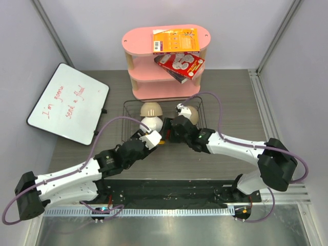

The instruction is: Unload the bowls from the dish rack

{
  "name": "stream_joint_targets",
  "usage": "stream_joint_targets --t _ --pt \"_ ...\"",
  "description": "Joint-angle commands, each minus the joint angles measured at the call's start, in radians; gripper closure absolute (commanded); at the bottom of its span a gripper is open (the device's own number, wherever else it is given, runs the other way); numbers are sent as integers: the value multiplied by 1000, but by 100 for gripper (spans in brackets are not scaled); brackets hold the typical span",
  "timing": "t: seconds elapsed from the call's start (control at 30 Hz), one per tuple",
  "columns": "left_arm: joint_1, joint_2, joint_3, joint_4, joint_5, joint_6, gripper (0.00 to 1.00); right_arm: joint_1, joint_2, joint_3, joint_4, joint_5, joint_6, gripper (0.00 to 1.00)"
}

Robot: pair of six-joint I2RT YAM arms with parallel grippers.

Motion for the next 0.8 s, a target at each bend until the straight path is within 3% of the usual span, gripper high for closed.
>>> stream_joint_targets --t 0.0,0.23,0.53,0.67,0.73,0.77 --pt "2 18 4 82 -80 38 43 8 14 -54 25 -102 29 27" --pt "2 36 7 117 -101 58 45 10 26 -86 59 -187 23 47" --pt "2 59 47 157 -130 119 49 8 60 -79 54 -280 13 57" --pt "2 41 49 167 -152 133 49 8 88 -69 56 -316 7 77" --pt "0 20 52 165 -149 137 49 7 107 -63 57 -341 3 82" --pt "0 12 52 166 -141 139 49 8 114 -62 59 -350 0 91"
